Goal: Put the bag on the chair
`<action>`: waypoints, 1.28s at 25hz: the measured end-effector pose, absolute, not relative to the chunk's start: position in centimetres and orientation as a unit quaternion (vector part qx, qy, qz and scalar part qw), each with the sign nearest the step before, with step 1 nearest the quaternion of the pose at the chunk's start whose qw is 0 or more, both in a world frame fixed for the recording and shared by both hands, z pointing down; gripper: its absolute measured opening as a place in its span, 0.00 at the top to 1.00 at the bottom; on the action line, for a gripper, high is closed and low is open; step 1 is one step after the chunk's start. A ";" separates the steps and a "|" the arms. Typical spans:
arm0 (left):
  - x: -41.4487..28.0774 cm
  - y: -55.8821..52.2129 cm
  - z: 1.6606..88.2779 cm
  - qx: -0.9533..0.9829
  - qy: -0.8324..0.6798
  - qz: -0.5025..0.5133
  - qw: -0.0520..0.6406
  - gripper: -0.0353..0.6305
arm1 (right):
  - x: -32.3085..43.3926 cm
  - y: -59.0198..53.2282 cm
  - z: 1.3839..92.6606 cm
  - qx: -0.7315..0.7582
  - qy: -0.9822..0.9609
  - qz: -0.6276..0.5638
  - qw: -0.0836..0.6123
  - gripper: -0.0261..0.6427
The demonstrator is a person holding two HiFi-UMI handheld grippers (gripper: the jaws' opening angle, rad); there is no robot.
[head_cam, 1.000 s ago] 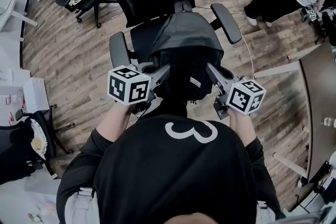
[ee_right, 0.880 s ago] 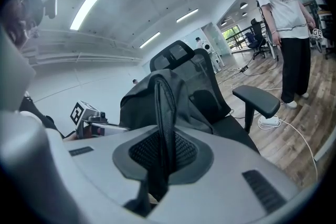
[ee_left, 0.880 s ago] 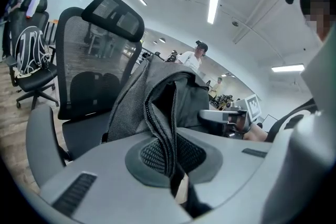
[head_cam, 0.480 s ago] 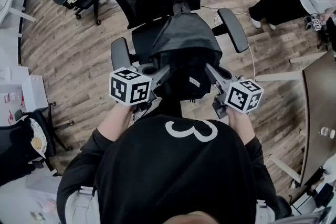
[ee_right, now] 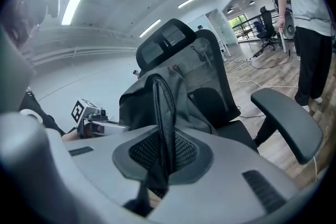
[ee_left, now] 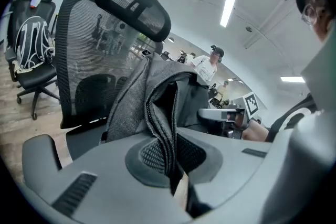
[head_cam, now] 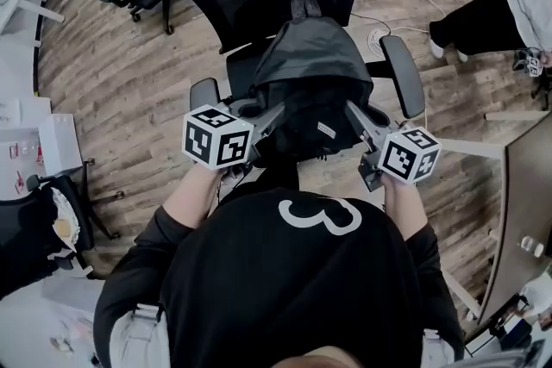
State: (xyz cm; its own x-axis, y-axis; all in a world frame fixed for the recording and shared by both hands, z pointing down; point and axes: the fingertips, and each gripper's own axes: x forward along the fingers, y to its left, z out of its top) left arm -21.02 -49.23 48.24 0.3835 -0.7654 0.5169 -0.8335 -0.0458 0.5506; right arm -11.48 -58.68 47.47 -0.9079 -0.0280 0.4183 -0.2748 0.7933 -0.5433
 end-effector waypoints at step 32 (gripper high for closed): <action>-32.0 -60.5 58.0 0.656 -0.623 0.022 0.426 0.91 | -23.1 -70.6 57.1 0.080 -0.919 0.305 0.236 0.89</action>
State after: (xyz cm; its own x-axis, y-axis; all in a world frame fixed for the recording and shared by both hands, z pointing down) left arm -32.02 -60.50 58.02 0.2234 -0.7979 0.5599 -0.8356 0.1390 0.5315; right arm -23.12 -70.58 57.12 -0.8755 -0.0031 0.4831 -0.2910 0.8017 -0.5222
